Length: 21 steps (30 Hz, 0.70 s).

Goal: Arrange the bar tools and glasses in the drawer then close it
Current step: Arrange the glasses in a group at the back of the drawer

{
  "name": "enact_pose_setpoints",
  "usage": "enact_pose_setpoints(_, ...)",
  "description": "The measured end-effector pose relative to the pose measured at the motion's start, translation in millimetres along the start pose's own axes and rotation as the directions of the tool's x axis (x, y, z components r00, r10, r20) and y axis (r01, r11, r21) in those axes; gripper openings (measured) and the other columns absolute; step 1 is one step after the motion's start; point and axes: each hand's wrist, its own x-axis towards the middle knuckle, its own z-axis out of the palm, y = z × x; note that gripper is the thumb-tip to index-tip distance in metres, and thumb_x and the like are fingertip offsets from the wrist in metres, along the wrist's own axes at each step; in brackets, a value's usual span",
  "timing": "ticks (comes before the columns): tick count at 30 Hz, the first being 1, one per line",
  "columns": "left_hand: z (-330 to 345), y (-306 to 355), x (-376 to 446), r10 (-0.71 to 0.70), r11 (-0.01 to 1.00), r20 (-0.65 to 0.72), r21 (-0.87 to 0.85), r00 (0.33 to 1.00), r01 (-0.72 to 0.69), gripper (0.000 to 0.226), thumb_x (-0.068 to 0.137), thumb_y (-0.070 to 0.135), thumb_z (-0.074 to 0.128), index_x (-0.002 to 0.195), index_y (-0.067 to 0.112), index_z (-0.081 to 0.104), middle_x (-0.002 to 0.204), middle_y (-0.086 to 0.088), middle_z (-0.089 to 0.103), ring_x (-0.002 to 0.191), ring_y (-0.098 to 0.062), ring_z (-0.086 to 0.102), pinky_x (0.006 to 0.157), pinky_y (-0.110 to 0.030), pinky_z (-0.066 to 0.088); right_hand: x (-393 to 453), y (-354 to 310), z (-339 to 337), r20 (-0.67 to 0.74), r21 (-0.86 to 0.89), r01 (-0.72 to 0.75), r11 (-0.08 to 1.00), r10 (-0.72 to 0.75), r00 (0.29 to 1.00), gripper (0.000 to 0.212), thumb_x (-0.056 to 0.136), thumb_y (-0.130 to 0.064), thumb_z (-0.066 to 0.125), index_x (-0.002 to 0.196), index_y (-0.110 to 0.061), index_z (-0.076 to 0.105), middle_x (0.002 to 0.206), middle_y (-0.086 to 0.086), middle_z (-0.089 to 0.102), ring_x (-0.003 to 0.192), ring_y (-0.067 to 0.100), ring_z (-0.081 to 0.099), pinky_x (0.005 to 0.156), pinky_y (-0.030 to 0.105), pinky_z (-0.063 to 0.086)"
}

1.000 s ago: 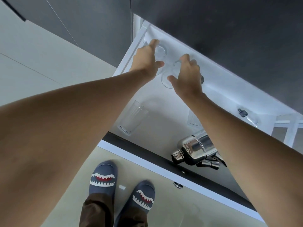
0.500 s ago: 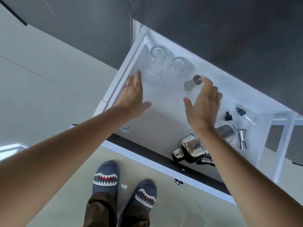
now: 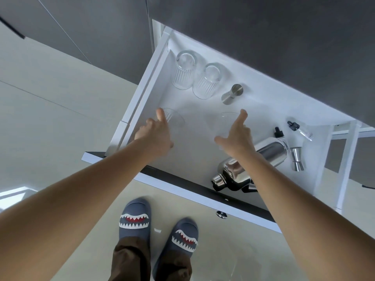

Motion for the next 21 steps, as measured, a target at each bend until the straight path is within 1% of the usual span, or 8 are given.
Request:
enact_pose_setpoints(2,-10,3,-2,0.021,1.000,-0.101,0.004,0.995,-0.021,0.086,0.086,0.030,0.068,0.143,0.007,0.008,0.109,-0.023,0.055,0.091,-0.039,0.058,0.075,-0.043,0.052,-6,-6,0,-0.007,-0.061,0.048,0.997,-0.049,0.999,0.076,0.075,-0.030,0.068,0.131,-0.016,0.018,0.099,0.014,0.059,0.085,0.037,0.057,0.073,0.039,0.047)
enact_pose_setpoints(3,-16,4,-2,0.038,0.999,-0.157,0.031,0.987,-0.033,0.081,0.085,0.030,0.068,0.140,0.007,0.014,0.108,-0.022,0.056,0.092,-0.038,0.057,0.072,-0.042,0.049,-8,-11,-1,-0.021,-0.104,0.077,0.992,-0.080,0.997,0.070,0.075,-0.033,0.067,0.126,-0.014,0.024,0.097,0.014,0.061,0.089,0.038,0.060,0.073,0.039,0.046)
enact_pose_setpoints(6,-31,11,2,0.094,0.991,-0.274,0.116,0.957,-0.065,0.064,0.087,0.030,0.066,0.133,0.008,0.027,0.115,-0.023,0.054,0.109,-0.041,0.053,0.075,-0.042,0.045,-10,-28,-5,-0.065,-0.224,0.192,0.955,-0.211,0.975,0.060,0.076,-0.036,0.064,0.123,-0.009,0.038,0.104,0.015,0.066,0.101,0.040,0.057,0.081,0.041,0.046)
enact_pose_setpoints(9,-43,19,11,0.107,0.991,-0.308,0.108,0.945,-0.076,0.059,0.088,0.027,0.066,0.131,0.009,0.031,0.118,-0.022,0.051,0.111,-0.040,0.052,0.072,-0.040,0.039,-5,-45,-10,-0.090,-0.256,0.258,0.932,-0.289,0.953,0.054,0.078,-0.031,0.066,0.123,-0.009,0.047,0.116,0.015,0.062,0.109,0.039,0.051,0.086,0.042,0.045)
enact_pose_setpoints(12,-48,26,18,0.123,0.988,-0.342,0.126,0.931,-0.084,0.061,0.086,0.025,0.069,0.132,0.009,0.031,0.119,-0.021,0.050,0.106,-0.041,0.056,0.071,-0.041,0.042,1,-57,-12,-0.097,-0.214,0.309,0.927,-0.335,0.937,0.052,0.078,-0.024,0.069,0.124,-0.009,0.049,0.120,0.016,0.056,0.114,0.037,0.047,0.083,0.040,0.047)
enact_pose_setpoints(14,-51,29,22,0.130,0.989,-0.368,0.118,0.921,-0.092,0.059,0.085,0.024,0.070,0.129,0.008,0.033,0.117,-0.021,0.052,0.100,-0.041,0.059,0.068,-0.040,0.040,4,-63,-11,-0.105,-0.210,0.348,0.914,-0.375,0.921,0.052,0.078,-0.021,0.070,0.124,-0.009,0.049,0.119,0.016,0.056,0.116,0.037,0.047,0.083,0.040,0.049)
enact_pose_setpoints(17,-53,31,28,0.145,0.988,-0.393,0.098,0.908,-0.116,0.055,0.084,0.024,0.071,0.123,0.007,0.037,0.114,-0.020,0.054,0.097,-0.041,0.061,0.067,-0.039,0.040,9,-71,-8,-0.106,-0.197,0.389,0.900,-0.414,0.904,0.053,0.078,-0.015,0.070,0.125,-0.009,0.047,0.116,0.016,0.058,0.111,0.038,0.049,0.083,0.040,0.048)
enact_pose_setpoints(21,-52,32,35,0.166,0.986,-0.413,0.090,0.896,-0.141,0.054,0.084,0.024,0.072,0.123,0.007,0.038,0.113,-0.020,0.054,0.096,-0.042,0.063,0.067,-0.039,0.042,13,-79,-4,-0.145,-0.147,0.409,0.901,-0.429,0.892,0.052,0.077,-0.010,0.069,0.123,-0.009,0.047,0.114,0.016,0.059,0.105,0.038,0.052,0.080,0.041,0.048)
